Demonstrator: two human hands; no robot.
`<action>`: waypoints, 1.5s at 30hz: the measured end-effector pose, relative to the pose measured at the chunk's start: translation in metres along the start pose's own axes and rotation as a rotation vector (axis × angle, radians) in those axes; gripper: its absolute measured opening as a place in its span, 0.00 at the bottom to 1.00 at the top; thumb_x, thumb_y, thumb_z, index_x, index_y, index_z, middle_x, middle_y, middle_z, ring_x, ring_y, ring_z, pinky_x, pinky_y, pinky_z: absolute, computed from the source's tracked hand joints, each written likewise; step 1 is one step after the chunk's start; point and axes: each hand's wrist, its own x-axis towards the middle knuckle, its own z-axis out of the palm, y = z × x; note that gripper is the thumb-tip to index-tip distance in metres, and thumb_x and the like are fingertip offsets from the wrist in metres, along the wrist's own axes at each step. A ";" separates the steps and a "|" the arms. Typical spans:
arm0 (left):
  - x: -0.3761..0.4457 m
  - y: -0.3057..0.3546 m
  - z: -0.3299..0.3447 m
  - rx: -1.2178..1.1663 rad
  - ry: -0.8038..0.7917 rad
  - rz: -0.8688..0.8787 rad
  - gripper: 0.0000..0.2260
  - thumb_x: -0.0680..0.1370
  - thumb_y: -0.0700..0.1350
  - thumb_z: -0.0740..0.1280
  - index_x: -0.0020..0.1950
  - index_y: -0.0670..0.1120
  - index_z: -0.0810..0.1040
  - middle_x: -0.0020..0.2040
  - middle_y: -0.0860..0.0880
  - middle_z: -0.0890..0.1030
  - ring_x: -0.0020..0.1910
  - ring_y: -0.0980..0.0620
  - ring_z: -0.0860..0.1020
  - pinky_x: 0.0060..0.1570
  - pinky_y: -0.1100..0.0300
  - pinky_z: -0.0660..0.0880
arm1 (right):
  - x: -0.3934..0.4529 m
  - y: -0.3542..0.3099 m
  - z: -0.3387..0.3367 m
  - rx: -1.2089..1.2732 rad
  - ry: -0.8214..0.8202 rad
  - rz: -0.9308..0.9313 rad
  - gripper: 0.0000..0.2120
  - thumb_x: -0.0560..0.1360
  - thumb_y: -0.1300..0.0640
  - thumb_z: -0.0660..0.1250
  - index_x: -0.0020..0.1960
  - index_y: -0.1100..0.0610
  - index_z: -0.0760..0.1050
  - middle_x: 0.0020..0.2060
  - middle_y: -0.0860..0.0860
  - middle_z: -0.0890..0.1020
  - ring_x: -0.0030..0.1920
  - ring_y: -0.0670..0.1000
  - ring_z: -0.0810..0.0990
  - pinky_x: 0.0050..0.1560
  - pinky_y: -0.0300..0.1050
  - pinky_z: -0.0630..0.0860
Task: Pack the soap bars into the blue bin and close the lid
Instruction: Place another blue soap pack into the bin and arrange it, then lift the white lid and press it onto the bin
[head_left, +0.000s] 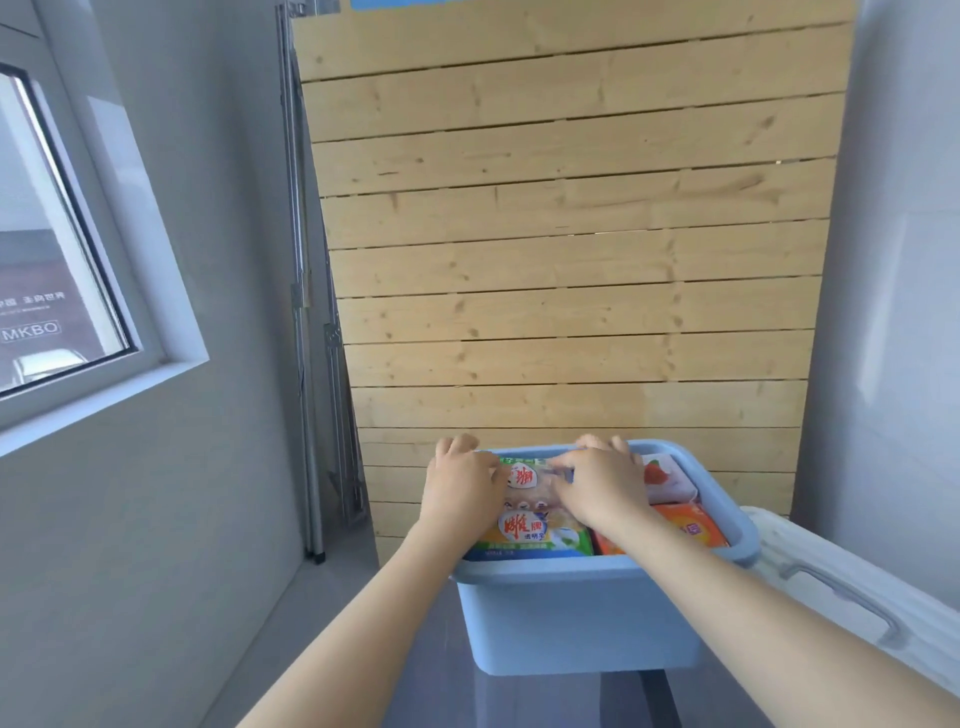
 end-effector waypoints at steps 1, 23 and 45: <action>0.000 0.000 0.001 0.003 -0.025 0.028 0.16 0.79 0.51 0.58 0.60 0.46 0.80 0.62 0.46 0.75 0.64 0.45 0.67 0.61 0.54 0.66 | 0.000 0.001 0.001 -0.012 -0.037 -0.028 0.16 0.77 0.46 0.57 0.64 0.42 0.74 0.65 0.44 0.73 0.64 0.53 0.64 0.59 0.48 0.61; -0.043 0.041 -0.008 -0.250 -0.004 0.080 0.15 0.80 0.48 0.59 0.63 0.49 0.78 0.70 0.47 0.71 0.70 0.47 0.65 0.67 0.57 0.60 | -0.053 0.029 -0.037 0.215 0.113 -0.005 0.19 0.77 0.52 0.59 0.68 0.47 0.70 0.50 0.57 0.82 0.58 0.57 0.76 0.49 0.44 0.70; -0.137 0.206 0.151 -0.546 -0.412 0.067 0.18 0.80 0.45 0.57 0.69 0.49 0.71 0.75 0.49 0.64 0.74 0.49 0.60 0.72 0.54 0.60 | -0.203 0.250 -0.039 -0.033 0.018 0.737 0.39 0.68 0.35 0.64 0.73 0.49 0.56 0.73 0.55 0.58 0.72 0.59 0.58 0.69 0.51 0.58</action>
